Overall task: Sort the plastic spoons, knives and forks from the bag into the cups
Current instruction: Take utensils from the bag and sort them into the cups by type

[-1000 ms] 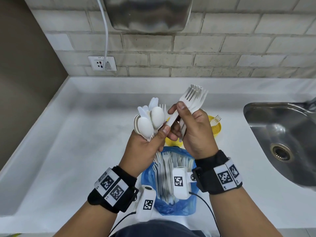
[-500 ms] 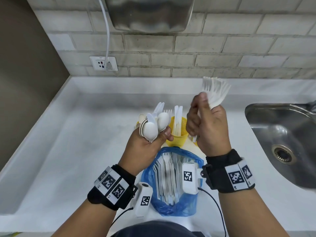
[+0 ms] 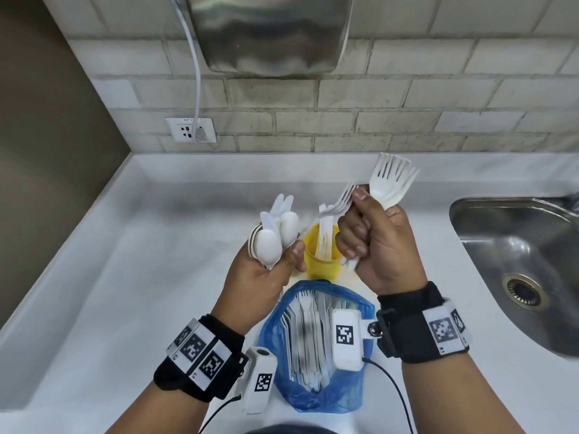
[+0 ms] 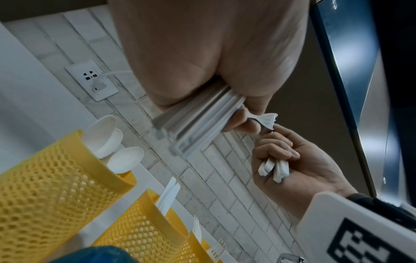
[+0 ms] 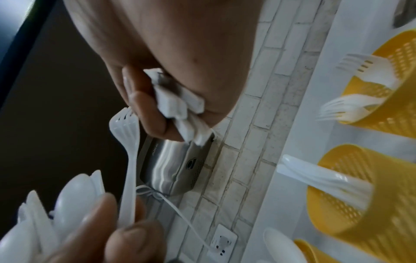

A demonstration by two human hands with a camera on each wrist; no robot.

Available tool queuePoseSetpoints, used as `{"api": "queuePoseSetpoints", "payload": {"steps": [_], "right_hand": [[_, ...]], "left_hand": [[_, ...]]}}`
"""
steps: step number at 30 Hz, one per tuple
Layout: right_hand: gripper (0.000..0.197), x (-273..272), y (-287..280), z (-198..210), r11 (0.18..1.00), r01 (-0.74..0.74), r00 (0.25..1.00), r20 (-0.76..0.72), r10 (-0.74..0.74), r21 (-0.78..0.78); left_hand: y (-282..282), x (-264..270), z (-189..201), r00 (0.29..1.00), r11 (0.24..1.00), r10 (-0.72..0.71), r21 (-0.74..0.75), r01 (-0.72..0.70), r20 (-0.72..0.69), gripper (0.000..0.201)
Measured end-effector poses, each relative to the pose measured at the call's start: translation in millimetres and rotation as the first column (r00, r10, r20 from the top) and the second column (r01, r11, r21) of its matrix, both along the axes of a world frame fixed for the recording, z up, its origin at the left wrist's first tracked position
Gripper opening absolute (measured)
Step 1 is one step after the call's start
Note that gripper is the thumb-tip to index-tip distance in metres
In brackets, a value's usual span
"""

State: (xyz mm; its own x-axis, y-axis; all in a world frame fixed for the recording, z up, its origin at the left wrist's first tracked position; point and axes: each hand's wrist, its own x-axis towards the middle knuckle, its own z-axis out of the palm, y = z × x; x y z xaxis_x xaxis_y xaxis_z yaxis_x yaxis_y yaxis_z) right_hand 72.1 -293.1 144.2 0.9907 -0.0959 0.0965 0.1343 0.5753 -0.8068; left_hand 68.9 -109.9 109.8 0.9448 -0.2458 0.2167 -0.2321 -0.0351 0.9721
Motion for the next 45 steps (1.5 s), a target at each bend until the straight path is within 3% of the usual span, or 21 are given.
{"api": "queuePoseSetpoints", "payload": {"steps": [4,7,13,17,21,26,31,36,38,40,42,45], "right_hand": [[0.017,0.0,9.6,-12.1,0.984,-0.027,0.998,-0.044,0.035,0.178],[0.037,-3.1,20.2,-17.7,0.987,-0.065,0.997,-0.028,0.070,0.150],[0.006,-4.5,31.8,-14.0,0.997,0.017,1.000,-0.014,-0.016,0.076],[0.006,-1.0,30.2,-12.8,0.980,0.037,0.996,-0.084,-0.022,0.193],[0.014,1.9,27.0,-15.5,0.953,0.083,0.986,-0.164,-0.036,0.290],[0.021,2.0,15.8,-7.3,0.894,0.085,0.981,-0.194,0.002,0.440],[0.019,3.5,3.5,-6.3,0.892,0.144,0.988,-0.118,-0.103,0.429],[0.020,2.7,-0.3,-0.3,0.926,0.199,0.979,-0.029,-0.201,0.321],[0.024,1.1,0.6,4.1,0.938,0.244,0.969,-0.020,-0.246,0.245],[0.026,-0.1,2.6,7.5,0.944,0.289,0.957,-0.022,-0.289,0.158],[0.028,-2.0,6.6,11.1,0.950,0.304,0.953,-0.014,-0.304,0.077],[0.033,-4.8,14.5,16.0,0.955,0.297,0.955,0.033,-0.296,-0.021]], "left_hand": [[-3.9,1.9,-3.1,0.995,0.995,0.100,-0.018,-0.100,-0.018,0.017],[-8.1,1.4,-3.6,0.988,0.988,0.150,0.031,-0.151,0.039,0.022],[-11.8,-2.6,-3.7,0.957,0.962,0.220,0.118,-0.245,0.190,0.021],[-8.3,0.4,-9.9,0.943,0.942,0.177,0.228,-0.245,0.281,0.035],[-8.9,-0.6,-13.8,0.939,0.925,0.092,0.320,-0.204,0.332,0.027],[-4.4,0.4,-15.2,0.924,0.897,0.057,0.388,-0.214,0.377,0.036],[-0.9,-2.4,-12.3,0.945,0.889,0.088,0.402,-0.217,0.315,0.026],[2.9,2.4,-15.8,0.924,0.858,0.070,0.450,-0.248,0.375,0.039],[2.5,2.2,-18.2,0.939,0.880,0.085,0.417,-0.228,0.334,0.032],[-0.6,0.0,-16.2,0.972,0.939,0.142,0.286,-0.192,0.187,0.007],[-3.0,-2.5,-10.0,0.986,0.971,0.164,0.176,-0.160,-0.008,0.016],[-4.5,-1.2,-6.2,0.982,0.998,0.036,0.053,-0.026,-0.187,0.026]]}}
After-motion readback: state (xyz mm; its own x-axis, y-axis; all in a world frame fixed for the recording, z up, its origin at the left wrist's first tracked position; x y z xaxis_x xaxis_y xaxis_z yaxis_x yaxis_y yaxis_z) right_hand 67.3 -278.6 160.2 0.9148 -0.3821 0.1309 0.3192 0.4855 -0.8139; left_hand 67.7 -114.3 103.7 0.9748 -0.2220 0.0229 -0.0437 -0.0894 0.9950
